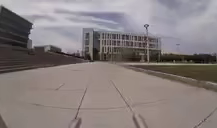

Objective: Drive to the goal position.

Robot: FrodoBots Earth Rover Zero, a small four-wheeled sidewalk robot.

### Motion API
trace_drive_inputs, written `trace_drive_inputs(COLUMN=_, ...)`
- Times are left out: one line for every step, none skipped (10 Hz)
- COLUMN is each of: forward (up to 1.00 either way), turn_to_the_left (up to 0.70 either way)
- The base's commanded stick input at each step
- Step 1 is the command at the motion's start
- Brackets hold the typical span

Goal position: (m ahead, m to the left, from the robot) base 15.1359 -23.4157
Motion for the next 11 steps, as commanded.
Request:
trace_drive_inputs(forward=1.0, turn_to_the_left=0.0)
trace_drive_inputs(forward=1.0, turn_to_the_left=0.0)
trace_drive_inputs(forward=1.0, turn_to_the_left=0.0)
trace_drive_inputs(forward=1.0, turn_to_the_left=0.0)
trace_drive_inputs(forward=1.0, turn_to_the_left=0.0)
trace_drive_inputs(forward=1.0, turn_to_the_left=0.0)
trace_drive_inputs(forward=1.0, turn_to_the_left=0.0)
trace_drive_inputs(forward=1.0, turn_to_the_left=0.0)
trace_drive_inputs(forward=1.0, turn_to_the_left=0.0)
trace_drive_inputs(forward=1.0, turn_to_the_left=0.0)
trace_drive_inputs(forward=1.0, turn_to_the_left=0.0)
